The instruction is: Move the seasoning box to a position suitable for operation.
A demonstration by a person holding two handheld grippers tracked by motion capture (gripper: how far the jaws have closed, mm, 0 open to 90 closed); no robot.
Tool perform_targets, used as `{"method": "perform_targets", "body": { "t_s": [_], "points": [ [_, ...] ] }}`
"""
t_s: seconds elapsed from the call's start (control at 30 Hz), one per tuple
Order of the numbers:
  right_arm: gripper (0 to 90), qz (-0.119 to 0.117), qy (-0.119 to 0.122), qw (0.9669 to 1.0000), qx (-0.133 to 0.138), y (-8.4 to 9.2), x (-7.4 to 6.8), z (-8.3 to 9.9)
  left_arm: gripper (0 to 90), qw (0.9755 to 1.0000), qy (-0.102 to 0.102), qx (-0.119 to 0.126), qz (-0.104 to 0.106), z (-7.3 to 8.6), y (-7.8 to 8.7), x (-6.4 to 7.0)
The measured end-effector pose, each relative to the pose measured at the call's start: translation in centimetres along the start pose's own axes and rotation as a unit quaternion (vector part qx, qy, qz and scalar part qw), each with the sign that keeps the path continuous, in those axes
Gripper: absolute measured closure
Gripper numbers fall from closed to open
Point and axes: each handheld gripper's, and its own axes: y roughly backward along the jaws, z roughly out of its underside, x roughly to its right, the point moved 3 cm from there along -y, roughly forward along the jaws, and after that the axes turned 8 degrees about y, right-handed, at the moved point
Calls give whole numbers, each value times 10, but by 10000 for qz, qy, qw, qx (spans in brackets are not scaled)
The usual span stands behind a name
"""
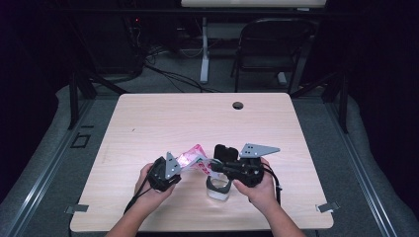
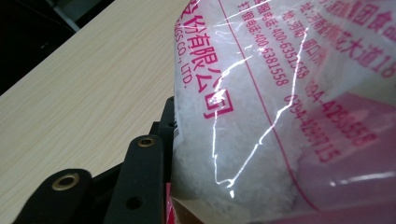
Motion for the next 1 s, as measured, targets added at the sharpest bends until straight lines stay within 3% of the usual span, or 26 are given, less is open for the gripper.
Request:
{"method": "perform_targets", "body": {
  "t_s": [0.6,1.0],
  "points": [
    [900,46,-28,9999,-161,-1,2,13,652,9998,-133,0,-151,10,-7,6],
    [900,52,-156,9997,-189,-2,5,21,652,9985,-292,79,-463,11,-10,8]
  ]
}}
